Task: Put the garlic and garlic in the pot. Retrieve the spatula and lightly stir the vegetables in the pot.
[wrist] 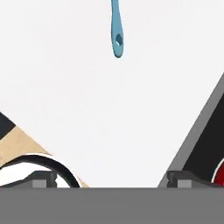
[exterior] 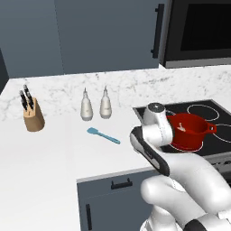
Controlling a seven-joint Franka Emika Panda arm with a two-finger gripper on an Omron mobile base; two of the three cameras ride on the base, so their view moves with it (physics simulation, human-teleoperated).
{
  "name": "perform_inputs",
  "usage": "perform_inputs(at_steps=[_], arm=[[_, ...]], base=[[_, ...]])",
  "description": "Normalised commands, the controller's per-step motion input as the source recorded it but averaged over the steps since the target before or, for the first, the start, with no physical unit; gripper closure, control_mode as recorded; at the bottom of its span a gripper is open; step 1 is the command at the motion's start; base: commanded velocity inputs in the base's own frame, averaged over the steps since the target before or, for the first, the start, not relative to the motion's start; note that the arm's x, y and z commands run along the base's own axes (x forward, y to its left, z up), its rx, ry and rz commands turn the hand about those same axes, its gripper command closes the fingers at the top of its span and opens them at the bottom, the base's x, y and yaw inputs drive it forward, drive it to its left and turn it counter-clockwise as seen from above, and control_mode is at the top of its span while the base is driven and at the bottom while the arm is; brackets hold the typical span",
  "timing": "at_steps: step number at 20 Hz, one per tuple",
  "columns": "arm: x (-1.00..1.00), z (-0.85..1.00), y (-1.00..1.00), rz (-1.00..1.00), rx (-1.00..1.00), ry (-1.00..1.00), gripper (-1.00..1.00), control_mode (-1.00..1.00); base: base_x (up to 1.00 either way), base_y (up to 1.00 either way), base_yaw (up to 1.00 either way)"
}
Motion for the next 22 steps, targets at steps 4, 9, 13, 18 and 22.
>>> perform_inputs(at_steps=[4,9,13,18,22], arm=[[0.83,-0.28,0.69,0.25,-0.05,0.05,-1.00,-1.00],[0.49,-0.01,0.08,0.06,0.00,0.05,-1.00,-1.00],[0.03,0.00,-0.02,0.00,0.01,0.07,-1.00,-1.00],[0.13,-0.08,0.22,0.00,0.00,0.06,-1.00,-1.00],[0.40,-0.13,0.30,0.00,0.00,0.05,-1.00,-1.00]], base=[[0.00,0.00,0.00],[0.00,0.00,0.00],[0.00,0.00,0.00],[0.00,0.00,0.00],[0.00,0.00,0.00]])
